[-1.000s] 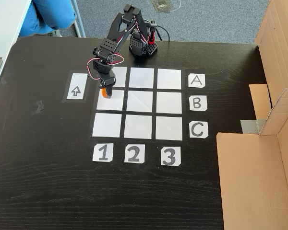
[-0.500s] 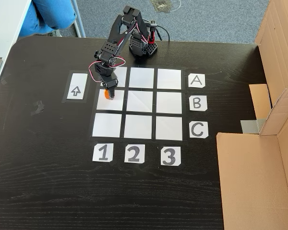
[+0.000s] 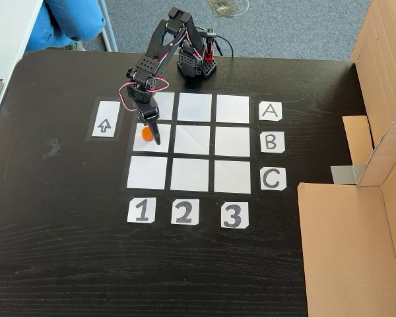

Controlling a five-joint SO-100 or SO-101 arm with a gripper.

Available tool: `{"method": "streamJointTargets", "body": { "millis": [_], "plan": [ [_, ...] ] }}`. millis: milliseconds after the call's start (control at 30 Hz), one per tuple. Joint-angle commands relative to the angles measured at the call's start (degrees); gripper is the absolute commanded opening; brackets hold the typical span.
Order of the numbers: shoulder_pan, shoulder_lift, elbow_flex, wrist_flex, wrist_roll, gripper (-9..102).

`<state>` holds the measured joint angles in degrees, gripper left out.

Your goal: Pick up the round, orange token and place it in the grid on square B1.

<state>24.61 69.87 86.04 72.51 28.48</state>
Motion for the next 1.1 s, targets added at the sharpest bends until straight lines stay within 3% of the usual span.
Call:
{"method": "streamJointTargets", "body": {
  "millis": [0,367,567,733,867,933,1067],
  "plan": [
    [1.3,4.1,-0.1,-1.1,1.9,54],
    [8.5,25.0,6.4,-7.1,8.0,56],
    [18.5,42.4,11.9,-21.2,16.0,56],
    [32.5,53.8,14.2,-37.0,30.8,54],
    [44.6,61.6,16.7,-47.1,43.7,32],
    [49.6,64.7,17.2,-47.5,45.2,13],
    [59.0,72.7,22.9,-47.5,49.9,-1]
  ]
}}
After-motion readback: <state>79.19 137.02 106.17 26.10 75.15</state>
